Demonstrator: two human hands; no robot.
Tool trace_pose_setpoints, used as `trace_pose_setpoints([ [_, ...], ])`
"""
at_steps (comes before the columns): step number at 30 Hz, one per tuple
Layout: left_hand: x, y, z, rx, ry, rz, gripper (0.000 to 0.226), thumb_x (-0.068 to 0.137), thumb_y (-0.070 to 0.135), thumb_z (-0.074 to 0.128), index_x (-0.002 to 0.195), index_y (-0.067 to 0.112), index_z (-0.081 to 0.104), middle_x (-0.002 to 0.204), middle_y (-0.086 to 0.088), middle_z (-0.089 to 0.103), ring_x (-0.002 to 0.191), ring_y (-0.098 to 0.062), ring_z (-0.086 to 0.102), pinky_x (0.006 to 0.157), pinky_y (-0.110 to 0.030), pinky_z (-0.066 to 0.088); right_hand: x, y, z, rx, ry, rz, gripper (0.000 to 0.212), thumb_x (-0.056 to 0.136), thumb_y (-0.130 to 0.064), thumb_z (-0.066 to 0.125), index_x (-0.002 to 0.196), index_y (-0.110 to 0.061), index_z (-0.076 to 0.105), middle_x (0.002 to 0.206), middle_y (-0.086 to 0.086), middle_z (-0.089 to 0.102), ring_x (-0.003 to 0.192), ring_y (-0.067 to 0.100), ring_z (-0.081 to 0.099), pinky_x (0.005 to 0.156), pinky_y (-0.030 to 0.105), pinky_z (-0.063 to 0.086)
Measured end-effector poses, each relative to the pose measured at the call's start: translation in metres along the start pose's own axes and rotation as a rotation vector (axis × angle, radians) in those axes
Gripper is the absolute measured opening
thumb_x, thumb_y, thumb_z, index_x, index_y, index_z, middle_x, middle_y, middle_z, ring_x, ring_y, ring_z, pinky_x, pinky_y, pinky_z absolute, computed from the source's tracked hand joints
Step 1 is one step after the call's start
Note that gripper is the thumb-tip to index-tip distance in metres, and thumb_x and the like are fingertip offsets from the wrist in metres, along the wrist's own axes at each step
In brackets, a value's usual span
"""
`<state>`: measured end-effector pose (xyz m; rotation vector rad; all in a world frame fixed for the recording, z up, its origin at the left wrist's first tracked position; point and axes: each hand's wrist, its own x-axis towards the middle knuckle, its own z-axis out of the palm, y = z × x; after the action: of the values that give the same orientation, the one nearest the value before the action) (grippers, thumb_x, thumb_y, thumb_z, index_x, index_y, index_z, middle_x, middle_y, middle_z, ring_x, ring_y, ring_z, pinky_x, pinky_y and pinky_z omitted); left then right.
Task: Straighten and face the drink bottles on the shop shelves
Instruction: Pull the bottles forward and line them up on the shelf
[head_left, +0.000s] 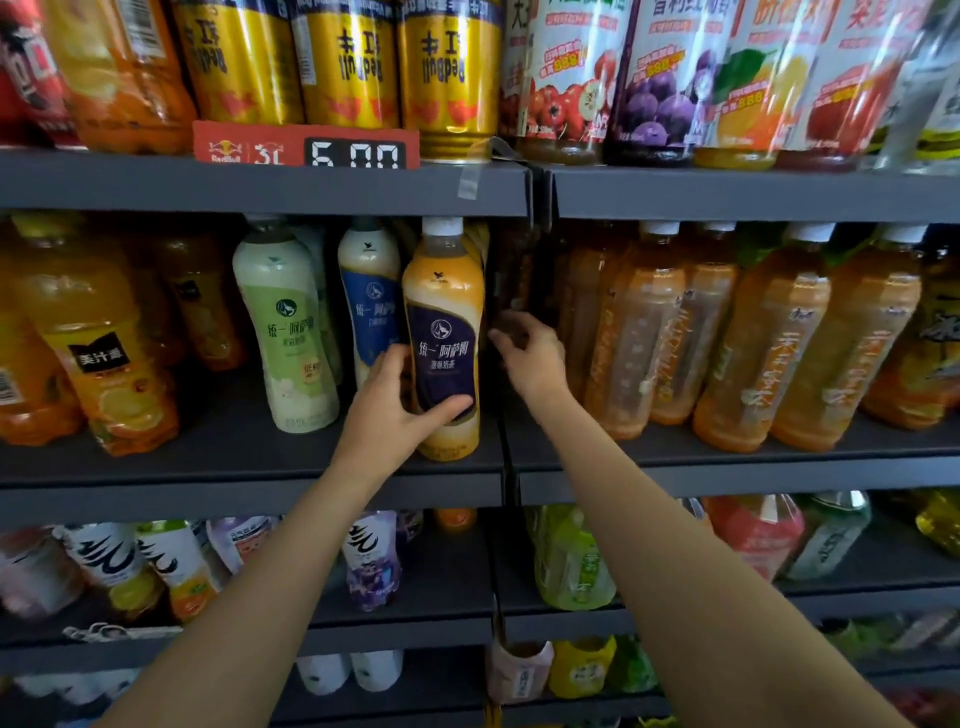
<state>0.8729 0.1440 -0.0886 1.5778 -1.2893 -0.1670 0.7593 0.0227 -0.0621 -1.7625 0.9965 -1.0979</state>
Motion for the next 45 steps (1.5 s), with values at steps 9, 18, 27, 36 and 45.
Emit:
trace_pose_setpoints([
  [9, 0.005, -0.01, 0.002, -0.054, 0.004, 0.047, 0.051, 0.075, 0.028, 0.076, 0.117, 0.022, 0.048, 0.104, 0.016, 0.057, 0.095, -0.001, 0.054, 0.073, 0.0, 0.038, 0.04, 0.013, 0.029, -0.056, -0.032, -0.071, 0.043, 0.094, -0.018, 0.054, 0.136, -0.014, 0.047, 0.136, 0.011, 0.052, 0.125, 0.026, 0.047, 0.101, 0.03, 0.039],
  [18, 0.006, -0.014, 0.002, -0.091, -0.021, 0.034, 0.053, 0.076, 0.029, 0.074, 0.119, 0.023, 0.046, 0.111, 0.01, 0.057, 0.097, -0.001, 0.055, 0.077, -0.009, 0.042, 0.036, 0.012, 0.031, 0.015, 0.038, 0.009, 0.025, 0.089, -0.007, 0.059, 0.114, -0.005, 0.061, 0.116, 0.011, 0.063, 0.111, 0.023, 0.057, 0.09, 0.024, 0.042],
  [27, 0.009, -0.008, -0.002, -0.197, -0.192, -0.11, 0.075, 0.067, 0.046, 0.078, 0.124, 0.026, 0.034, 0.13, 0.003, 0.048, 0.123, -0.014, 0.047, 0.105, -0.034, 0.038, -0.032, -0.008, -0.007, 0.201, -0.255, -0.09, 0.038, 0.097, -0.023, 0.048, 0.133, -0.011, 0.047, 0.128, 0.005, 0.055, 0.118, 0.017, 0.052, 0.098, 0.036, 0.047],
  [36, 0.021, -0.002, 0.009, -0.22, -0.168, -0.095, 0.057, 0.077, 0.023, 0.076, 0.117, 0.019, 0.036, 0.116, 0.002, 0.053, 0.11, -0.012, 0.052, 0.087, -0.024, 0.04, -0.038, -0.019, -0.004, 0.039, -0.365, -0.115, 0.052, 0.087, -0.02, 0.064, 0.135, -0.017, 0.044, 0.124, 0.001, 0.059, 0.116, 0.014, 0.055, 0.103, 0.035, 0.043],
  [45, 0.007, -0.02, 0.009, -0.185, -0.267, -0.05, 0.079, 0.074, 0.017, 0.077, 0.139, 0.018, 0.033, 0.126, 0.004, 0.05, 0.121, -0.014, 0.048, 0.105, -0.034, 0.039, -0.04, -0.011, 0.001, -0.17, -0.282, -0.091, 0.051, 0.081, -0.017, 0.072, 0.127, -0.011, 0.051, 0.123, 0.006, 0.06, 0.115, 0.019, 0.055, 0.099, 0.033, 0.043],
])
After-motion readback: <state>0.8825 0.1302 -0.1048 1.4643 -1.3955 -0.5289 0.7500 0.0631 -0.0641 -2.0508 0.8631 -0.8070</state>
